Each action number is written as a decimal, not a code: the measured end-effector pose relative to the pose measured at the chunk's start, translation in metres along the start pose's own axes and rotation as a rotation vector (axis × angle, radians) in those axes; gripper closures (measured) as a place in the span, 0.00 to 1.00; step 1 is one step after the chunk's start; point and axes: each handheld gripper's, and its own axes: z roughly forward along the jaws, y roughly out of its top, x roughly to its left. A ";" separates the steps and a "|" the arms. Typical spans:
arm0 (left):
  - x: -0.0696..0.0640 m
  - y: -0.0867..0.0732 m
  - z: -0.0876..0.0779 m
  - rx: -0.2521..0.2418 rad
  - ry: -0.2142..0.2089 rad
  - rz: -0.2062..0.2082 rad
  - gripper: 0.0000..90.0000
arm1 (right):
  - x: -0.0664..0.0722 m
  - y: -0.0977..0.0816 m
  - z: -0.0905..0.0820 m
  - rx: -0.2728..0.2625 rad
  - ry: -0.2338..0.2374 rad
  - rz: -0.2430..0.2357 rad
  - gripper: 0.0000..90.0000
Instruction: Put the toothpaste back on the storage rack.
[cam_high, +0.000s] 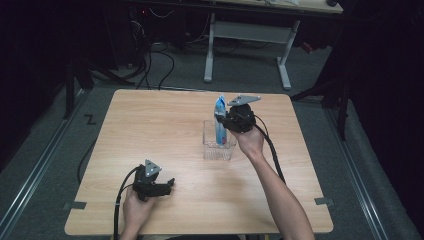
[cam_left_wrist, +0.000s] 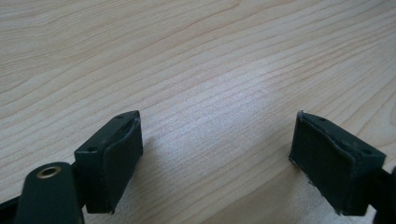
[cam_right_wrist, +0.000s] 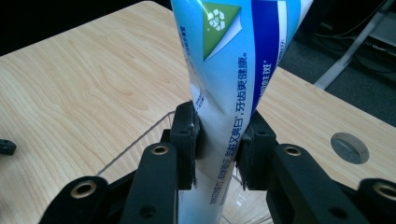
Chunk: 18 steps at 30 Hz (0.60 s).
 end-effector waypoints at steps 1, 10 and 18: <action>0.000 0.000 0.000 0.000 0.000 0.000 0.19 | 0.000 -0.001 0.000 0.002 0.000 0.000 0.79; 0.000 0.000 0.000 0.001 0.000 0.000 0.19 | 0.000 -0.006 0.003 0.019 -0.001 0.006 0.79; 0.000 0.000 0.000 -0.001 0.000 -0.001 0.19 | 0.003 -0.009 0.007 0.055 0.009 -0.012 0.79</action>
